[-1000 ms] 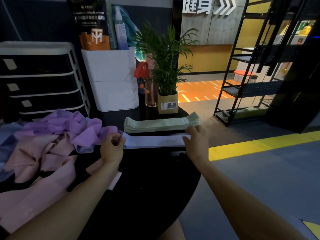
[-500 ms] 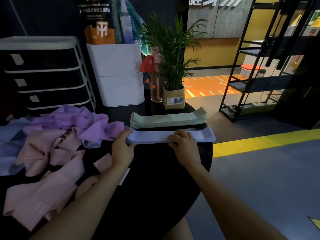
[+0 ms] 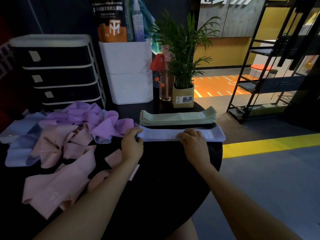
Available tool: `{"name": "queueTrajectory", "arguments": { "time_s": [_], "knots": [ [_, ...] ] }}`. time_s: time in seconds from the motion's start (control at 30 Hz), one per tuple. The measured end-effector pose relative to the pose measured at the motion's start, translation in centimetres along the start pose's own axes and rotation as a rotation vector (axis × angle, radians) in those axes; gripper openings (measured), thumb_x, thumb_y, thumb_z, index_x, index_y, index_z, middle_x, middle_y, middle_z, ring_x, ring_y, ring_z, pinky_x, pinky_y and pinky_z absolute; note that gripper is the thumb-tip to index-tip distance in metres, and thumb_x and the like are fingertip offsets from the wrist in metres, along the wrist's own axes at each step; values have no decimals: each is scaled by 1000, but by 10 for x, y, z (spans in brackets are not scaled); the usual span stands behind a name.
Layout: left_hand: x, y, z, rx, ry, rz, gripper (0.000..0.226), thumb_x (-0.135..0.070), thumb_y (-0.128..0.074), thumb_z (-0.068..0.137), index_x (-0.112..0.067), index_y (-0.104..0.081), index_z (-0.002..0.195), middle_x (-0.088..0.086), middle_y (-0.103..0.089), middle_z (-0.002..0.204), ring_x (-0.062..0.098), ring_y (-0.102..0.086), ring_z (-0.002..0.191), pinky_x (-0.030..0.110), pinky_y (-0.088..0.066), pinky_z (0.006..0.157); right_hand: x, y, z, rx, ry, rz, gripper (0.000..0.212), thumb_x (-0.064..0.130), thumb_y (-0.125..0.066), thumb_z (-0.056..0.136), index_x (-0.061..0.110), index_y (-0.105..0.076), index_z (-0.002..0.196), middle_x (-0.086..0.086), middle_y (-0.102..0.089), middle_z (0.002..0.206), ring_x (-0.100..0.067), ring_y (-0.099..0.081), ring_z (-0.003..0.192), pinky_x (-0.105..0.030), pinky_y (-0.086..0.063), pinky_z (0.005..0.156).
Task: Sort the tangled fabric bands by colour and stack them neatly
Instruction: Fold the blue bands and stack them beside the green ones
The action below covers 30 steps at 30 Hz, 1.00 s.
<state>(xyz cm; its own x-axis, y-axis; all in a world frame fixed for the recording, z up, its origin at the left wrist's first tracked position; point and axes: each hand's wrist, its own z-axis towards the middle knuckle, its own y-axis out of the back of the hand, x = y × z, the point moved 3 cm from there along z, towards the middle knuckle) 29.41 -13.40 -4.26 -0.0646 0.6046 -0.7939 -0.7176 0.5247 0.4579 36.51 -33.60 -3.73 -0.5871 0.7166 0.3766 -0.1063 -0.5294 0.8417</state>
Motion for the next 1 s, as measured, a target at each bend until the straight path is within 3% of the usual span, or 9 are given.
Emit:
{"name": "queueTrajectory", "arguments": {
  "time_s": [0.17, 0.33, 0.47, 0.57, 0.67, 0.77, 1.0],
  "knots": [
    [-4, 5, 7, 94, 92, 21, 35, 1, -59, 85, -4, -58, 119, 10, -60, 121, 24, -57, 109, 12, -33, 85, 8, 0, 1, 18, -4, 19, 29, 19, -52, 94, 18, -60, 121, -4, -52, 124, -25, -43, 119, -36, -32, 99],
    [-14, 39, 17, 113, 50, 95, 27, 0, -60, 84, 1, -60, 111, 12, -64, 107, 24, -59, 98, 21, -39, 81, 48, -2, 14, 56, 16, 47, 35, 21, -54, 93, 21, -55, 127, 0, -49, 129, -20, -39, 123, -33, -28, 100],
    [-9, 77, 24, 100, 8, 116, 29, 3, -58, 84, 1, -61, 113, 11, -63, 115, 24, -58, 108, 12, -34, 82, 98, -10, 27, 89, 79, 94, 35, 22, -54, 92, 18, -55, 127, -4, -50, 127, -24, -42, 120, -34, -32, 96],
    [5, 110, 28, 76, 14, 166, 30, -1, -59, 84, -3, -60, 115, 9, -62, 116, 25, -57, 109, 26, -38, 99, 135, -22, 33, 128, 128, 127, 30, 20, -56, 90, 15, -60, 119, -9, -54, 119, -29, -45, 114, -38, -37, 90],
    [26, 143, 31, 62, 46, 262, 28, -9, -62, 83, -9, -63, 111, 8, -65, 111, 27, -60, 102, 32, -46, 87, 164, -39, 38, 183, 164, 145, 28, 20, -59, 86, 13, -64, 113, -11, -57, 116, -31, -48, 112, -40, -41, 90],
    [44, 166, 28, 73, 49, 322, 20, -11, -64, 80, -14, -66, 100, 1, -65, 98, 20, -60, 88, 24, -40, 70, 186, -56, 41, 239, 192, 156, 29, 19, -59, 85, 14, -65, 112, -12, -57, 120, -33, -51, 110, -38, -43, 90],
    [73, 181, 27, 72, 126, 254, 29, -19, -61, 87, -17, -62, 116, 1, -63, 114, 18, -63, 94, 32, -51, 84, 203, -86, 50, 248, 134, 123, 21, 15, -47, 90, 12, -64, 102, -10, -64, 103, -26, -62, 90, -40, -52, 79]
  ]
}}
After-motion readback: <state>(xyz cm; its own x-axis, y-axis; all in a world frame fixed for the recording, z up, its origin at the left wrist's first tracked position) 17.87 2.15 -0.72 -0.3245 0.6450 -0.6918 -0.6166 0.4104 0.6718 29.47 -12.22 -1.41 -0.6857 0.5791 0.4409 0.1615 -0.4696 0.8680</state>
